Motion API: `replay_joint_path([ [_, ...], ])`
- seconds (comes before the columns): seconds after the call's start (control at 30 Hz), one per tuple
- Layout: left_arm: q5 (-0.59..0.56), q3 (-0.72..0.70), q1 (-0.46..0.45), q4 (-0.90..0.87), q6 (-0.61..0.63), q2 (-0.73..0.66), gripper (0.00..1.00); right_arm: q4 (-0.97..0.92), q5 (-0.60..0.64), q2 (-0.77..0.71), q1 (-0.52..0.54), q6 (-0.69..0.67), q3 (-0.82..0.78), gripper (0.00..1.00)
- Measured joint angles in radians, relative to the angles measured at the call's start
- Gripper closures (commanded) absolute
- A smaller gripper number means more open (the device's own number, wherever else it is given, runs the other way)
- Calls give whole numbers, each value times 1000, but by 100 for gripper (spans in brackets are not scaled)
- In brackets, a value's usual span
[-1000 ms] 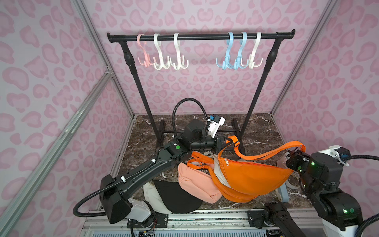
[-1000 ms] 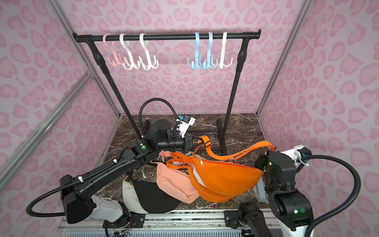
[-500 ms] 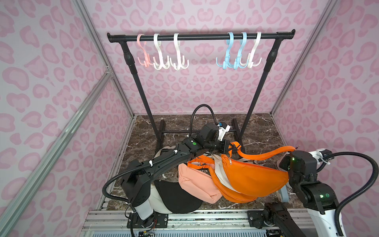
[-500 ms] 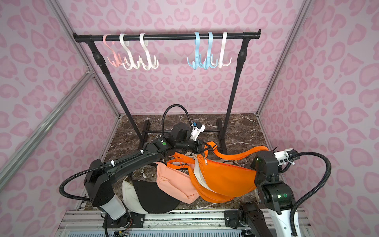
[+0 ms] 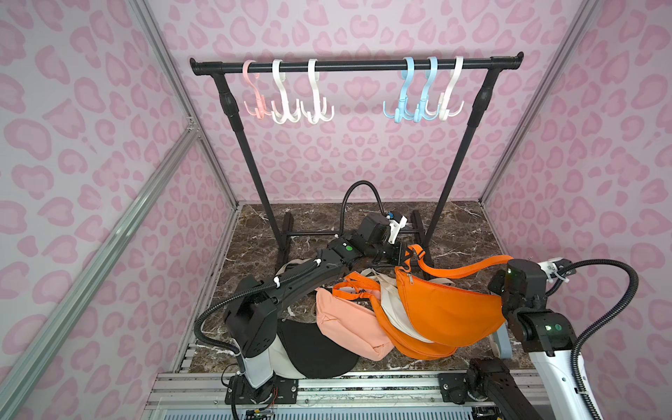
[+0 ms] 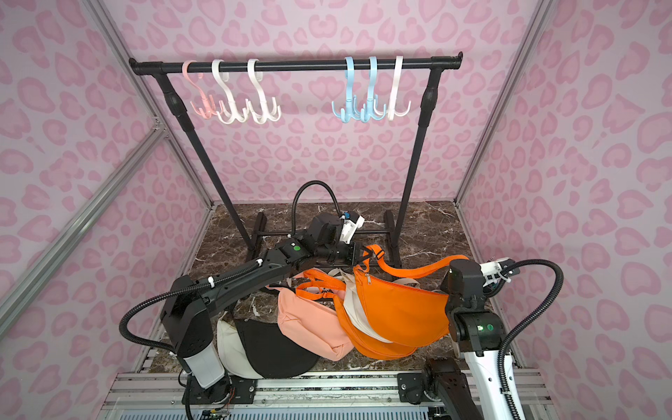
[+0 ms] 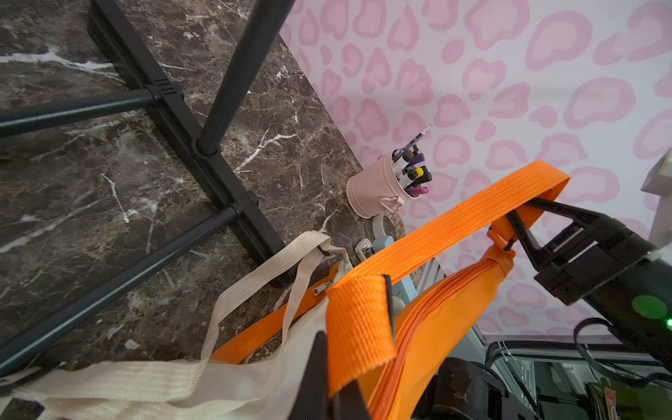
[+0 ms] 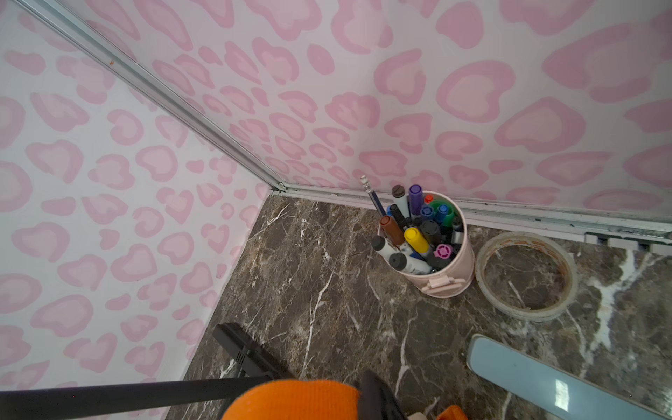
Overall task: Take the bag off the hook
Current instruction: Place the bag inside the bag.
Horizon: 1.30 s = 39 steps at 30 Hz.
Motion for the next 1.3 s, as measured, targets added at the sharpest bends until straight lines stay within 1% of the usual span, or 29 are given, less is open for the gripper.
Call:
replay_joint_path([
  [0.27, -5, 37, 4, -14, 14, 32, 97, 45, -60, 38, -46, -21, -14, 100],
  [0.67, -2, 49, 6, -17, 14, 56, 94, 77, -131, 93, -89, -40, -26, 95],
  [0.83, -2, 57, 10, -16, 14, 68, 91, 93, -162, 135, -95, -42, -26, 92],
  [0.9, -3, 60, 11, -18, 14, 72, 88, 94, -172, 149, -97, -43, -26, 88],
  [0.93, -3, 62, 12, -19, 14, 74, 86, 94, -176, 153, -99, -43, -24, 85],
  [0.97, -2, 64, 13, -18, 14, 76, 82, 95, -177, 157, -101, -43, -23, 80],
  [1.0, -2, 66, 14, -19, 14, 77, 76, 95, -181, 160, -102, -43, -19, 74],
  [1.07, -2, 69, 17, -20, 14, 78, 65, 96, -187, 163, -105, -43, -11, 68],
  [1.1, -2, 71, 17, -20, 13, 78, 55, 98, -188, 163, -106, -43, -8, 65],
  [1.17, -3, 74, 19, -21, 12, 78, 45, 94, -192, 162, -107, -43, -1, 60],
  [1.2, -5, 74, 20, -24, 12, 76, 41, 93, -195, 160, -108, -43, 2, 57],
  [1.23, -9, 74, 20, -31, 13, 74, 39, 92, -197, 158, -108, -43, 6, 56],
  [1.3, -21, 73, 22, -46, 13, 59, 38, 87, -199, 154, -109, -43, 14, 55],
])
